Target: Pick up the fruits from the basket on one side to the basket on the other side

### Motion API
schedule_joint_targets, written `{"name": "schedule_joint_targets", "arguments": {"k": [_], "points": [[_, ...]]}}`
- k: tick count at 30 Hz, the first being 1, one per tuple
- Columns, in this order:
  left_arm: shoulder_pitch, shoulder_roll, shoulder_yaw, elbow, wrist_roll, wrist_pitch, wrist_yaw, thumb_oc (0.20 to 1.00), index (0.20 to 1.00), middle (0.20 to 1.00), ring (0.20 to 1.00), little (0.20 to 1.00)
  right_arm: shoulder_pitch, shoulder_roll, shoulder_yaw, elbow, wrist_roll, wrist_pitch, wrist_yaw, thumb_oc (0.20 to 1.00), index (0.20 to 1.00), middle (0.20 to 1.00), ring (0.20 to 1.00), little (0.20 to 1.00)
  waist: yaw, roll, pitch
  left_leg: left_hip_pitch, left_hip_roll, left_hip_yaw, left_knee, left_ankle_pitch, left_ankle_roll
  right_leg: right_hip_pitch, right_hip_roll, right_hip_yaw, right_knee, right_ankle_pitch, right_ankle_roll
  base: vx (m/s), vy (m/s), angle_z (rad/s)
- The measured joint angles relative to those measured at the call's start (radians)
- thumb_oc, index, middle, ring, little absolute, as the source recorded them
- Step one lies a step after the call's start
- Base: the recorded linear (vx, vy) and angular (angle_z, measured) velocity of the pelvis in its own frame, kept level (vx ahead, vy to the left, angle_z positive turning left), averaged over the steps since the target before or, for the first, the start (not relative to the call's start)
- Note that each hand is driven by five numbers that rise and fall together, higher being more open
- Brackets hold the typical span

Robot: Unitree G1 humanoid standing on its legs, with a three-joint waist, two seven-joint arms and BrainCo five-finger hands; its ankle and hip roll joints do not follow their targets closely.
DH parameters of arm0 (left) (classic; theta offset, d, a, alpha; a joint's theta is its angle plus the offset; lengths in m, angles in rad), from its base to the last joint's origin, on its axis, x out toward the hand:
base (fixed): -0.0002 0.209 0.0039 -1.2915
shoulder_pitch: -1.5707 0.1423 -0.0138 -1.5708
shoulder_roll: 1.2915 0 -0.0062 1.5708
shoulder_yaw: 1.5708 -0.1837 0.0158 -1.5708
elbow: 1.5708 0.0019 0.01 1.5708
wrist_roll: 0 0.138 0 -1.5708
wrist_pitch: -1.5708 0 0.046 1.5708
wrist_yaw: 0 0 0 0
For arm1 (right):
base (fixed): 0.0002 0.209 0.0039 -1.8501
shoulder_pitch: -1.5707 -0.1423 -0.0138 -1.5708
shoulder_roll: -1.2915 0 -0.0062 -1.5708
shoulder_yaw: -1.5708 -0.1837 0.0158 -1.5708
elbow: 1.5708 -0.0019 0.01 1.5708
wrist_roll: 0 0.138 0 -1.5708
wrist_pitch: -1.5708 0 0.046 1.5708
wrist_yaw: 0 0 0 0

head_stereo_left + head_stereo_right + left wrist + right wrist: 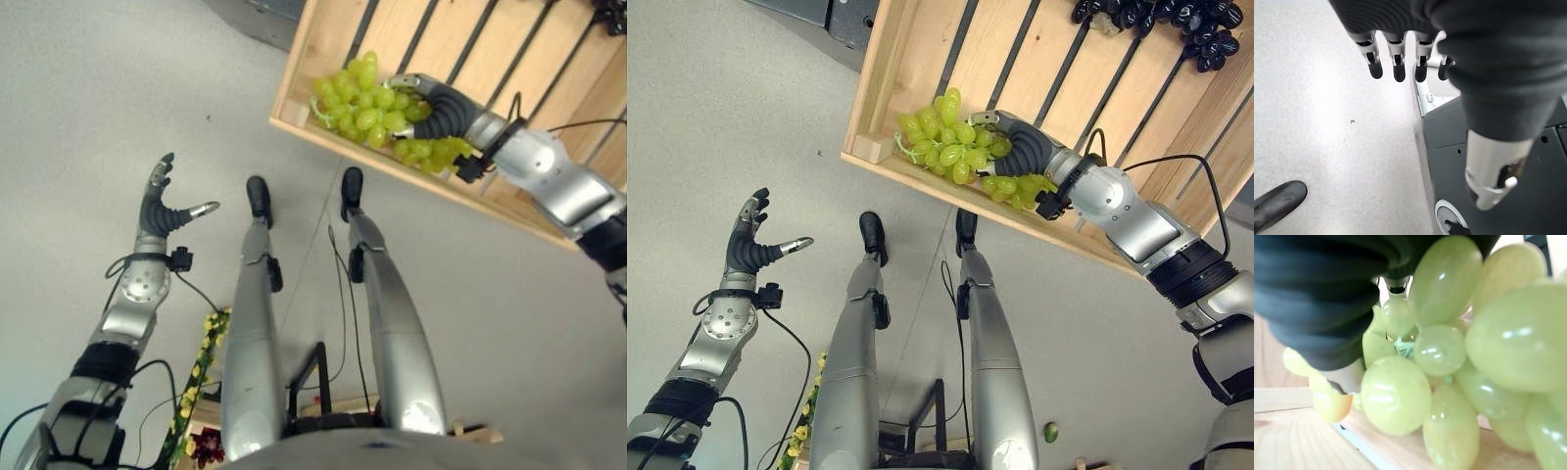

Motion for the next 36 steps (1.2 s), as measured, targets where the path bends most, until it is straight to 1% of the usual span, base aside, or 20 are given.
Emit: {"name": "schedule_joint_targets", "arguments": {"k": [9, 12, 14, 15, 16, 17, 20, 21, 22, 23, 28, 33, 34, 35, 36], "points": [[0.0, -0.001, 0.0, 0.0, 0.0, 0.0, 0.0, 1.0, 1.0, 1.0, 1.0, 1.0, 0.005, 0.002, -0.008, -0.003, 0.004, 0.0, 0.0, 0.2, 0.2, 0.2, 0.2, 0.2, 0.0, 0.0, 0.0, -0.004, 0.0, -0.002, 0.0, 0.0, 0.0, -0.002, 0.0, -0.001, 0.0, 0.0, 0.0, 0.0, 0.0, 0.0], [0.0, -0.001, -0.001, -0.003, 0.0, 0.0, 0.0, 1.0, 1.0, 1.0, 1.0, 1.0, 0.014, 0.01, -0.016, -0.003, 0.071, 0.005, 0.012, 0.2, 0.2, 0.2, 0.2, 0.2, 0.0, 0.0, 0.0, -0.007, 0.0, -0.004, 0.0, 0.0, 0.0, -0.004, 0.0, -0.003, 0.0, 0.0, 0.0, 0.0, 0.0, 0.0], [-0.002, -0.001, -0.001, -0.005, 0.0, 0.0, 0.0, 1.0, 1.0, 1.0, 1.0, 1.0, 0.008, 0.01, -0.004, -0.003, 0.163, 0.009, 0.042, 0.2, 0.2, 0.2, 0.2, 0.2, 0.001, 0.0, 0.0, -0.011, 0.0, -0.006, 0.002, 0.0, 0.0, -0.007, 0.0, -0.005, 0.0, 0.0, 0.0, 0.0, 0.0, 0.0], [-0.002, -0.001, -0.001, -0.01, -0.001, 0.0, -0.001, 1.0, 1.0, 1.0, 1.0, 1.0, 0.004, 0.008, 0.004, -0.003, 0.251, 0.013, 0.072, 0.2, 0.2, 0.2, 0.2, 0.2, 0.003, 0.0, 0.0, -0.014, 0.0, -0.008, 0.002, 0.0, 0.0, -0.009, 0.0, -0.007, 0.0, 0.0, 0.0, 0.0, 0.0, 0.0], [-0.002, -0.001, -0.001, -0.01, -0.001, 0.0, -0.001, 1.0, 1.0, 1.0, 1.0, 1.0, 0.004, 0.008, 0.004, -0.003, 0.251, 0.013, 0.072, 0.2, 0.2, 0.2, 0.2, 0.2, 0.003, 0.0, 0.0, -0.014, 0.0, -0.008, 0.002, 0.0, 0.0, -0.009, 0.0, -0.007, 0.0, 0.0, 0.0, 0.0, 0.0, 0.0], [-0.001, 0.0, -0.002, -0.025, -0.001, 0.0, -0.003, 1.0, 1.0, 1.0, 1.0, 1.0, -0.023, -0.009, 0.044, -0.008, 0.36, 0.018, 0.118, 0.2, 0.2, 0.2, 0.2, 0.2, 0.006, 0.0, 0.0, -0.016, -0.001, -0.011, 0.002, 0.0, 0.0, -0.009, 0.0, -0.008, 0.0, 0.0, 0.0, 0.06, -0.003, 0.02], [0.005, 0.001, -0.003, -0.048, -0.002, 0.0, -0.014, 1.0, 1.0, 1.0, 1.0, 1.0, -0.058, -0.041, 0.124, -0.039, 0.461, 0.029, 0.157, 0.2, 0.2, 0.2, 0.2, 0.2, 0.011, 0.0, 0.0, -0.005, -0.003, -0.023, 0.009, -0.003, -0.004, 0.001, -0.001, -0.008, 0.016, -0.012, 0.002, 0.01, -0.007, 0.05], [0.006, 0.0, -0.004, -0.049, -0.003, -0.001, -0.016, 1.0, 1.0, 1.0, 1.0, 1.0, -0.041, -0.045, 0.123, -0.043, 0.474, 0.031, 0.169, 0.2, 0.2, 0.2, 0.2, 0.2, 0.015, 0.001, -0.001, -0.001, -0.002, -0.024, 0.01, -0.003, -0.004, 0.003, -0.001, -0.006, 0.022, -0.012, 0.003, -0.08, -0.012, 0.08], [0.007, 0.008, -0.004, -0.059, -0.003, -0.002, -0.017, 1.0, 1.0, 1.0, 1.0, 1.0, -0.042, -0.071, 0.139, -0.065, 0.51, 0.034, 0.19, 0.2, 0.2, 0.2, 0.2, 0.2, 0.023, 0.0, -0.001, 0.004, -0.002, -0.026, 0.012, -0.01, -0.007, 0.008, -0.001, -0.005, 0.027, -0.029, 0.003, 0.05, 0.001, 0.05], [0.004, 0.008, -0.004, -0.057, -0.003, -0.003, -0.021, 1.0, 1.0, 1.0, 1.0, 1.0, -0.042, -0.081, 0.138, -0.071, 0.528, 0.04, 0.201, 0.2, 0.2, 0.2, 0.2, 0.2, 0.03, 0.001, -0.001, 0.002, -0.002, -0.025, 0.014, -0.007, -0.006, 0.004, -0.001, -0.005, 0.035, -0.024, 0.0, -0.08, -0.007, 0.04], [0.018, 0.014, -0.004, -0.061, -0.003, -0.002, -0.029, 1.0, 1.0, 1.0, 1.0, 1.0, -0.035, -0.094, 0.16, -0.094, 0.629, 0.056, 0.267, 0.2, 0.2, 0.2, 0.2, 0.2, 0.032, 0.0, -0.001, 0.009, -0.006, -0.025, 0.026, -0.008, -0.007, 0.006, -0.006, -0.004, 0.061, -0.04, 0.001, 0.0, 0.003, 0.04], [0.021, 0.012, -0.007, -0.062, -0.003, -0.002, -0.045, 1.0, 1.0, 1.0, 1.0, 1.0, -0.016, -0.094, 0.163, -0.096, 0.659, 0.067, 0.287, 0.2, 0.2, 0.2, 0.2, 0.2, 0.036, 0.001, -0.001, 0.021, -0.007, -0.027, 0.031, -0.008, -0.007, 0.017, -0.008, -0.004, 0.072, -0.045, 0.005, -0.01, 0.001, 0.01], [0.021, 0.011, -0.008, -0.064, -0.003, -0.003, -0.045, 1.0, 1.0, 1.0, 1.0, 1.0, -0.008, -0.098, 0.161, -0.102, 0.666, 0.068, 0.292, 0.2, 0.2, 0.2, 0.2, 0.2, 0.038, 0.001, -0.003, 0.021, -0.007, -0.026, 0.032, -0.007, -0.006, 0.016, -0.008, -0.005, 0.074, -0.041, 0.0, -0.1, -0.001, 0.0], [0.021, 0.013, -0.009, -0.067, -0.003, -0.003, -0.046, 1.0, 1.0, 1.0, 1.0, 1.0, -0.01, -0.103, 0.161, -0.107, 0.674, 0.068, 0.302, 0.2, 0.2, 0.2, 0.2, 0.2, 0.037, 0.001, -0.002, 0.017, -0.007, -0.026, 0.032, -0.009, -0.007, 0.013, -0.009, -0.004, 0.074, -0.049, 0.008, 0.0, 0.0, 0.0], [0.018, 0.01, -0.013, -0.062, -0.003, -0.003, -0.047, 1.0, 1.0, 1.0, 1.0, 1.0, -0.007, -0.101, 0.16, -0.107, 0.675, 0.073, 0.306, 0.2, 0.2, 0.2, 0.2, 0.2, 0.037, 0.001, -0.002, 0.015, -0.007, -0.026, 0.032, -0.005, -0.006, 0.01, -0.009, -0.005, 0.076, -0.041, 0.002, -0.09, -0.004, 0.01]]}}
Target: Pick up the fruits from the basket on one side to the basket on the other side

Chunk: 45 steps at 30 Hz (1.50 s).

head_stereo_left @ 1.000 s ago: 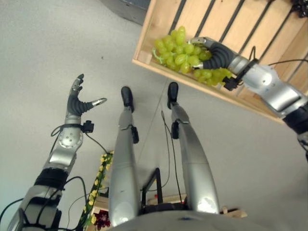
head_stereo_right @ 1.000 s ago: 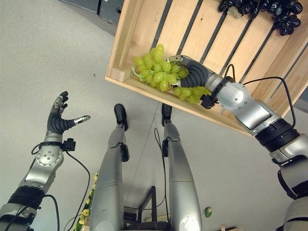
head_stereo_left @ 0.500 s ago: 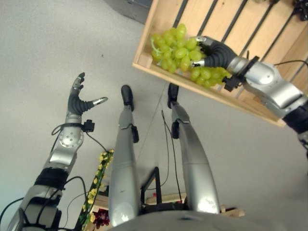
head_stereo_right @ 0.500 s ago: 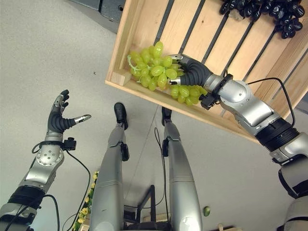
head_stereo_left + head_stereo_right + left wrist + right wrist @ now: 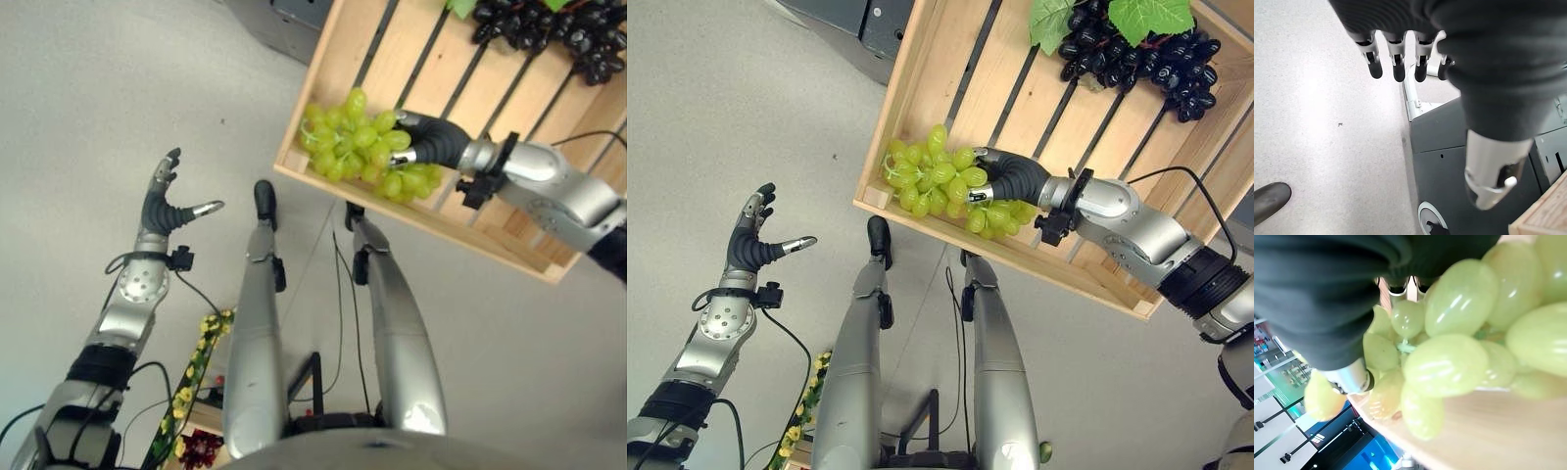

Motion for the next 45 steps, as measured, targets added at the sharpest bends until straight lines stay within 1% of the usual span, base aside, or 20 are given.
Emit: {"name": "schedule_joint_targets", "arguments": {"k": [3, 8, 13, 18, 21, 27, 34, 36, 37, 39, 40, 41, 43, 45], "points": [[-0.002, -0.008, -0.003, -0.001, 0.0, 0.0, -0.002, 1.0, 1.0, 1.0, 1.0, 1.0, 0.001, -0.003, 0.005, -0.009, 0.016, 0.019, 0.023, 0.2, 0.2, 0.2, 0.2, 0.2, 0.001, 0.0, 0.0, -0.004, -0.001, 0.0, -0.001, 0.0, 0.0, -0.004, 0.0, 0.0, 0.0, 0.001, -0.001, 0.0, 0.0, 0.0], [-0.003, -0.008, -0.003, 0.001, 0.001, 0.0, -0.01, 1.0, 1.0, 1.0, 1.0, 1.0, 0.003, -0.014, 0.005, -0.017, 0.018, 0.021, 0.034, 0.2, 0.2, 0.2, 0.2, 0.2, 0.004, 0.0, 0.001, 0.002, -0.004, -0.002, -0.001, 0.0, 0.0, 0.003, -0.003, -0.002, 0.0, 0.001, -0.002, 0.0, 0.0, 0.0], [-0.013, -0.004, -0.029, 0.025, 0.002, 0.0, -0.013, 1.0, 1.0, 1.0, 1.0, 1.0, 0.042, -0.02, 0.001, -0.021, 0.037, 0.02, 0.036, 0.2, 0.2, 0.2, 0.2, 0.2, 0.012, 0.0, 0.001, 0.081, -0.006, -0.024, -0.007, 0.0, 0.0, 0.093, -0.007, -0.021, -0.005, -0.004, 0.0, -0.02, -0.014, 0.09], [-0.013, -0.005, -0.029, 0.046, 0.002, 0.001, -0.02, 1.0, 1.0, 1.0, 1.0, 1.0, 0.1, -0.021, -0.049, -0.029, 0.055, 0.018, 0.035, 0.2, 0.2, 0.2, 0.2, 0.2, 0.016, -0.001, 0.0, 0.118, -0.011, -0.039, -0.016, 0.009, 0.001, 0.136, -0.015, -0.036, -0.004, -0.013, 0.008, -0.01, -0.01, 0.11], [-0.011, -0.008, -0.03, 0.075, 0.002, 0.002, -0.023, 1.0, 1.0, 1.0, 1.0, 1.0, 0.148, -0.013, -0.086, -0.033, 0.082, 0.014, 0.035, 0.2, 0.2, 0.2, 0.2, 0.2, 0.016, -0.001, 0.001, 0.145, -0.013, -0.05, -0.02, 0.011, 0.001, 0.171, -0.017, -0.048, -0.011, -0.014, 0.008, 0.0, 0.003, 0.08], [-0.009, -0.017, -0.03, 0.099, 0.002, 0.003, -0.039, 1.0, 1.0, 1.0, 1.0, 1.0, 0.177, 0.017, -0.097, -0.062, 0.116, 0.011, 0.037, 0.2, 0.2, 0.2, 0.2, 0.2, 0.014, -0.003, 0.001, 0.212, -0.016, -0.054, -0.045, 0.012, 0.004, 0.243, -0.021, -0.057, -0.038, -0.013, 0.01, 0.01, 0.007, 0.04], [-0.009, -0.018, -0.03, 0.101, 0.002, 0.003, -0.039, 1.0, 1.0, 1.0, 1.0, 1.0, 0.179, 0.021, -0.1, -0.065, 0.116, 0.011, 0.037, 0.2, 0.2, 0.2, 0.2, 0.2, 0.014, -0.003, 0.001, 0.218, -0.016, -0.053, -0.049, 0.013, 0.005, 0.251, -0.021, -0.058, -0.042, -0.013, 0.01, 0.0, 0.0, 0.0], [-0.006, -0.02, -0.03, 0.104, 0.003, 0.003, -0.039, 1.0, 1.0, 1.0, 1.0, 1.0, 0.193, 0.026, -0.121, -0.082, 0.116, 0.01, 0.037, 0.2, 0.2, 0.2, 0.2, 0.2, 0.014, -0.005, 0.001, 0.234, -0.016, -0.054, -0.053, 0.014, 0.006, 0.274, -0.021, -0.062, -0.057, -0.008, 0.008, 0.02, 0.005, 0.04], [-0.003, -0.02, -0.03, 0.107, 0.003, 0.003, -0.039, 1.0, 1.0, 1.0, 1.0, 1.0, 0.194, 0.026, -0.129, -0.084, 0.116, 0.008, 0.037, 0.2, 0.2, 0.2, 0.2, 0.2, 0.014, -0.015, 0.002, 0.247, -0.018, -0.055, -0.062, 0.014, 0.007, 0.289, -0.022, -0.064, -0.068, -0.008, 0.01, 0.05, 0.017, 0.02], [0.001, -0.027, -0.029, 0.112, 0.003, 0.004, -0.041, 1.0, 1.0, 1.0, 1.0, 1.0, 0.217, 0.024, -0.156, -0.079, 0.116, 0.009, 0.04, 0.2, 0.2, 0.2, 0.2, 0.2, 0.015, -0.025, 0.005, 0.273, -0.017, -0.055, -0.068, 0.014, 0.007, 0.319, -0.02, -0.067, -0.079, -0.007, 0.01, 0.04, 0.018, 0.04], [0.003, -0.051, -0.029, 0.145, 0.005, 0.006, -0.041, 1.0, 1.0, 1.0, 1.0, 1.0, 0.253, 0.028, -0.183, -0.068, 0.122, 0.008, 0.029, 0.2, 0.2, 0.2, 0.2, 0.2, 0.012, -0.03, 0.004, 0.316, -0.016, -0.057, -0.079, 0.014, 0.007, 0.366, -0.02, -0.073, -0.093, -0.006, 0.011, 0.02, 0.004, 0.05], [0.01, -0.052, -0.03, 0.152, 0.005, 0.01, -0.041, 1.0, 1.0, 1.0, 1.0, 1.0, 0.254, 0.028, -0.183, -0.07, 0.126, 0.008, 0.027, 0.2, 0.2, 0.2, 0.2, 0.2, 0.011, -0.037, 0.004, 0.337, -0.016, -0.057, -0.085, 0.014, 0.007, 0.385, -0.02, -0.073, -0.099, -0.006, 0.011, 0.02, 0.001, 0.06], [0.015, -0.051, -0.03, 0.156, 0.012, 0.012, -0.042, 1.0, 1.0, 1.0, 1.0, 1.0, 0.246, 0.029, -0.198, -0.085, 0.135, 0.002, 0.027, 0.2, 0.2, 0.2, 0.2, 0.2, 0.002, -0.048, 0.001, 0.359, -0.016, -0.057, -0.094, 0.015, 0.008, 0.412, -0.019, -0.073, -0.114, -0.006, 0.015, 0.0, 0.0, 0.0], [0.009, -0.051, -0.03, 0.167, 0.014, 0.019, -0.043, 1.0, 1.0, 1.0, 1.0, 1.0, 0.23, 0.039, -0.2, -0.085, 0.138, 0.0, 0.026, 0.2, 0.2, 0.2, 0.2, 0.2, -0.003, -0.052, 0.002, 0.363, -0.016, -0.056, -0.097, 0.016, 0.009, 0.416, -0.019, -0.073, -0.115, -0.004, 0.018, 0.0, 0.0, 0.0]]}}
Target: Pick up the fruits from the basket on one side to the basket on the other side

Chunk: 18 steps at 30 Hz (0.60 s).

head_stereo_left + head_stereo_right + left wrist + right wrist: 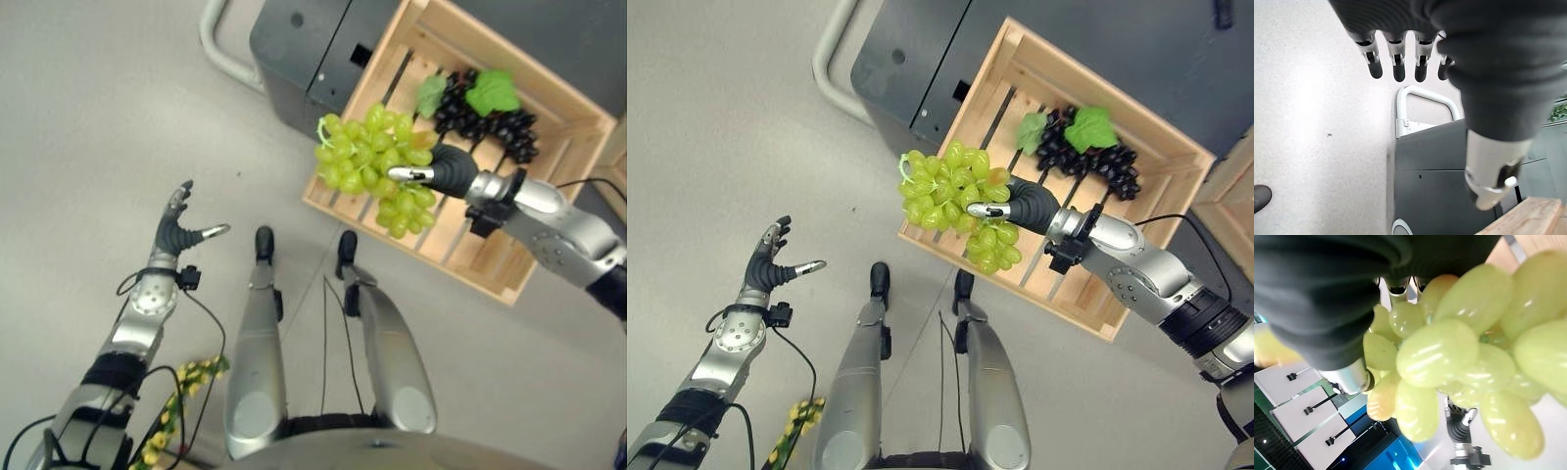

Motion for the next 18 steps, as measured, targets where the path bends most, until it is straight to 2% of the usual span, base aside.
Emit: {"name": "schedule_joint_targets", "arguments": {"k": [10, 14, 18], "points": [[0.007, 0.014, -0.003, 0.059, 0.01, 0.022, -0.04, 1.0, 1.0, 1.0, 1.0, 1.0, 0.017, 0.022, -0.007, 0.002, 0.005, -0.001, -0.001, 0.2, 0.2, 0.2, 0.2, 0.2, 0.002, -0.001, 0.0, 0.123, 0.0, -0.017, -0.045, 0.01, 0.0, 0.135, 0.001, -0.024, -0.052, 0.007, -0.001, 0.0, 0.004, 0.05], [0.01, 0.017, 0.0, 0.06, 0.01, 0.024, -0.047, 1.0, 1.0, 1.0, 1.0, 1.0, 0.054, 0.031, -0.044, 0.013, 0.006, -0.002, -0.004, 0.2, 0.2, 0.2, 0.2, 0.2, 0.022, 0.0, 0.001, 0.169, 0.0, -0.018, -0.057, 0.01, 0.0, 0.186, 0.002, -0.027, -0.072, 0.009, 0.001, 0.0, 0.004, 0.01], [0.022, 0.025, 0.0, 0.044, 0.007, 0.024, -0.079, 1.0, 1.0, 1.0, 1.0, 1.0, 0.055, 0.049, -0.056, 0.013, 0.006, -0.002, -0.004, 0.2, 0.2, 0.2, 0.2, 0.2, 0.022, 0.0, 0.001, 0.207, -0.001, -0.017, -0.07, 0.01, 0.001, 0.226, 0.002, -0.028, -0.089, 0.011, 0.004, 0.03, 0.037, 0.02]]}}
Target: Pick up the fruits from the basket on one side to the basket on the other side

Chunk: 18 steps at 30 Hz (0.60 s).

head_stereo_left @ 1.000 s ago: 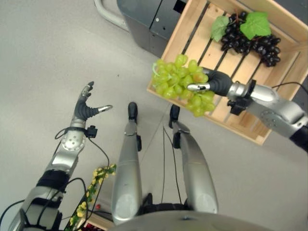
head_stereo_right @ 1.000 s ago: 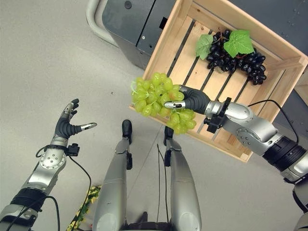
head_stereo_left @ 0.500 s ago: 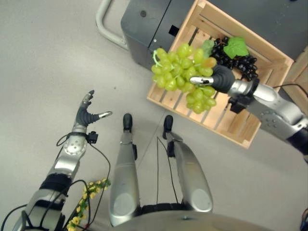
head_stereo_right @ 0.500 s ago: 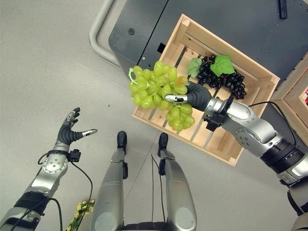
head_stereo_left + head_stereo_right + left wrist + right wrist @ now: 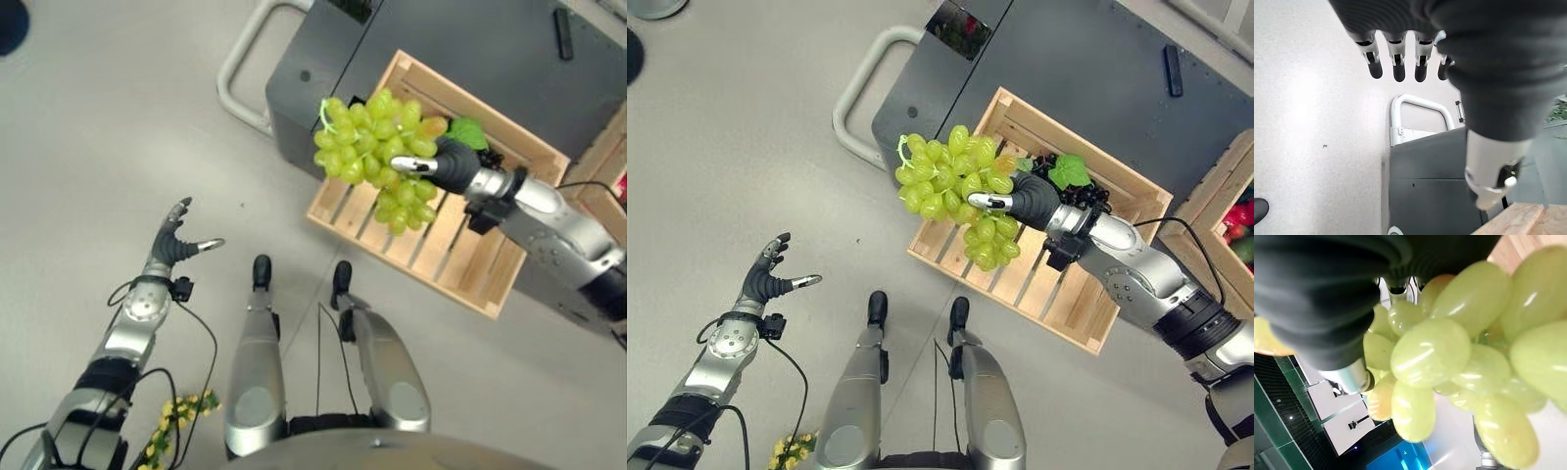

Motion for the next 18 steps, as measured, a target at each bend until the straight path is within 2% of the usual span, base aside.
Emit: {"name": "schedule_joint_targets", "arguments": {"k": [3, 6, 8, 11, 12, 17, 18], "points": [[0.033, 0.044, 0.001, -0.079, -0.014, -0.002, -0.051, 1.0, 1.0, 1.0, 1.0, 1.0, 0.003, 0.008, -0.027, 0.003, 0.0, 0.0, -0.001, 0.2, 0.2, 0.2, 0.2, 0.2, 0.002, 0.0, 0.0, 0.025, -0.001, -0.001, -0.008, 0.0, 0.0, 0.029, 0.0, -0.002, -0.015, 0.002, 0.003, 0.0, 0.0, 0.0], [0.067, 0.11, 0.001, -0.191, -0.098, -0.003, -0.128, 1.0, 1.0, 1.0, 1.0, 1.0, 0.016, 0.007, -0.058, 0.003, -0.001, 0.0, -0.001, 0.2, 0.2, 0.2, 0.2, 0.2, 0.003, 0.001, 0.0, 0.046, -0.001, -0.003, -0.012, -0.002, -0.001, 0.057, 0.001, -0.005, -0.028, 0.003, 0.004, 0.03, 0.039, 0.05], [0.083, 0.184, 0.004, -0.277, -0.224, -0.004, -0.224, 1.0, 1.0, 1.0, 1.0, 1.0, 0.026, 0.006, -0.084, 0.003, -0.002, 0.0, -0.001, 0.2, 0.2, 0.2, 0.2, 0.2, 0.01, 0.001, -0.001, 0.066, -0.003, -0.003, -0.016, -0.003, -0.002, 0.078, 0.0, -0.005, -0.034, 0.003, 0.004, 0.0, 0.0, 0.0], [0.096, 0.288, 0.009, -0.356, -0.351, 0.001, -0.315, 1.0, 1.0, 1.0, 1.0, 1.0, 0.031, -0.003, -0.099, 0.004, -0.003, 0.0, -0.001, 0.2, 0.2, 0.2, 0.2, 0.2, 0.025, 0.004, -0.002, 0.087, -0.002, -0.003, -0.023, -0.003, -0.002, 0.095, 0.001, -0.004, -0.04, 0.004, 0.004, 0.01, 0.013, -0.04], [0.099, 0.356, 0.006, -0.395, -0.404, 0.003, -0.355, 1.0, 1.0, 1.0, 1.0, 1.0, 0.03, -0.007, -0.1, 0.004, -0.003, -0.001, -0.001, 0.2, 0.2, 0.2, 0.2, 0.2, 0.027, 0.004, -0.002, 0.098, -0.001, -0.004, -0.024, -0.003, -0.003, 0.109, 0.003, -0.004, -0.044, 0.005, 0.004, 0.0, 0.0, 0.0], [-0.034, 0.504, -0.01, -0.462, -0.566, 0.028, -0.441, 1.0, 1.0, 1.0, 1.0, 1.0, 0.013, -0.02, -0.095, 0.0, -0.005, -0.002, -0.001, 0.2, 0.2, 0.2, 0.2, 0.2, 0.03, 0.01, -0.026, 0.117, 0.0, -0.005, -0.027, -0.005, -0.005, 0.133, 0.005, -0.005, -0.05, 0.005, 0.004, 0.0, 0.001, 0.02], [-0.105, 0.559, -0.062, -0.48, -0.614, 0.034, -0.459, 1.0, 1.0, 1.0, 1.0, 1.0, -0.003, -0.023, -0.082, 0.003, -0.005, -0.007, -0.002, 0.2, 0.2, 0.2, 0.2, 0.2, 0.027, 0.007, -0.035, 0.118, -0.001, -0.005, -0.025, -0.005, -0.005, 0.132, 0.005, -0.004, -0.049, 0.005, 0.004, 0.0, 0.0, 0.0]]}}
